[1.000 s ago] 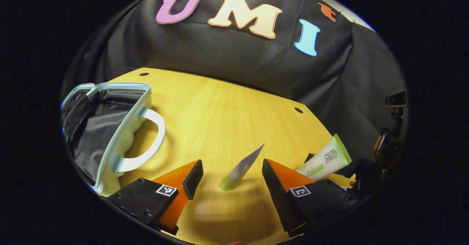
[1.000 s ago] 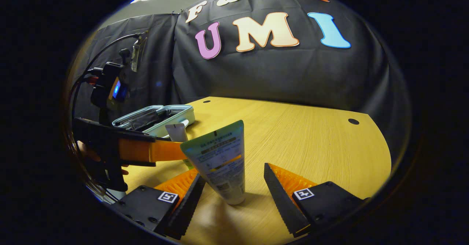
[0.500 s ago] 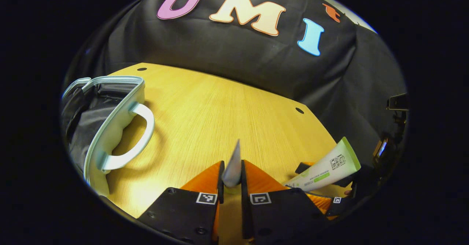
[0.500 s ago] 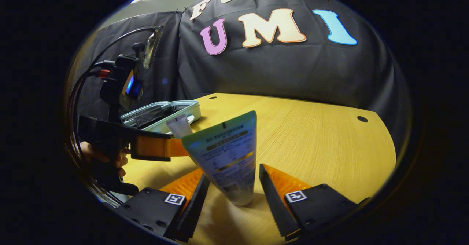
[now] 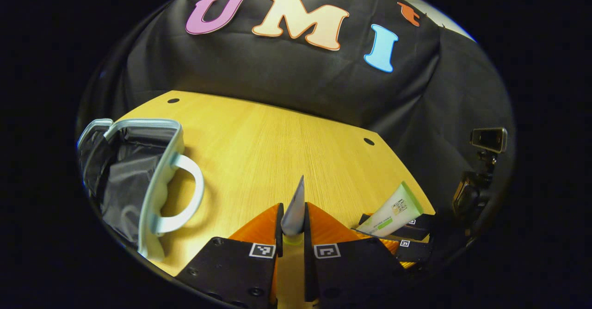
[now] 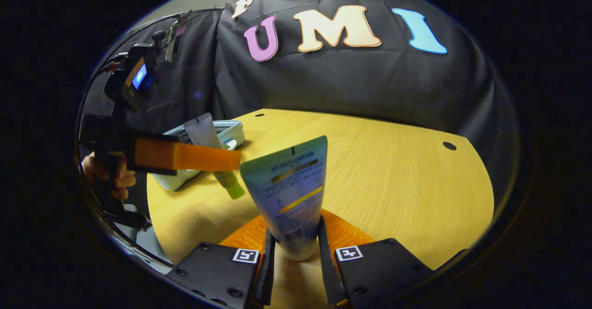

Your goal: First open the suitcase, pack the skin care products into it, and then close the suitcase.

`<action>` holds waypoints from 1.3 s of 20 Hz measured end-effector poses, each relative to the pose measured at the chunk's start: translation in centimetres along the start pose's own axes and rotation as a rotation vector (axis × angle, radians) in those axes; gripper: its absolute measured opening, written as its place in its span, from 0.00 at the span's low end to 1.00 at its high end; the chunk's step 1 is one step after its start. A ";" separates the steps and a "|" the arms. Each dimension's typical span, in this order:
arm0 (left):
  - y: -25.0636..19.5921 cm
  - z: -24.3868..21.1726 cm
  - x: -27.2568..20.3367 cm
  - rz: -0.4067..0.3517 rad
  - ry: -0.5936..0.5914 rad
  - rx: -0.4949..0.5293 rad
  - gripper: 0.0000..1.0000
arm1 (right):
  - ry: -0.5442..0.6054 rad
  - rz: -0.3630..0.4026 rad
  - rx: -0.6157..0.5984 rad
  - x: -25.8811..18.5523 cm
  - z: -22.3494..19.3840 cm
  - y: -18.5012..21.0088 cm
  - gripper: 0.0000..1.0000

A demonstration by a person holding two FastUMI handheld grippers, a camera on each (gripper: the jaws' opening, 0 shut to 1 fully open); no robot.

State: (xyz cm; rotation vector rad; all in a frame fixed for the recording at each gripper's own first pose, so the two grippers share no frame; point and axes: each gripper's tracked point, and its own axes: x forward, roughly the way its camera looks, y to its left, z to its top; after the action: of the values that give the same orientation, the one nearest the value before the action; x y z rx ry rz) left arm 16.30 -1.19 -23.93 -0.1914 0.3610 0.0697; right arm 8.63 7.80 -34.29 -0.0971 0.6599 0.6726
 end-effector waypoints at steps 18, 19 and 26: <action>24.4 2.7 -12.5 0.228 0.250 -0.046 0.18 | -0.048 0.041 0.090 3.0 12.8 16.4 0.45; 25.5 1.6 -12.6 0.233 0.293 -0.039 0.16 | -0.041 0.060 0.096 4.0 12.8 18.1 0.45; 27.9 -3.3 -10.8 0.165 0.496 -0.051 0.16 | 0.087 0.190 0.140 9.7 10.7 28.0 0.45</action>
State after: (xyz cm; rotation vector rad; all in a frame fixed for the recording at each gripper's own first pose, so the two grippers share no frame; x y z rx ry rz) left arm 2.28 25.10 -27.98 -0.2283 0.8705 0.1958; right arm 3.04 38.20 -28.12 0.0674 0.8049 0.8053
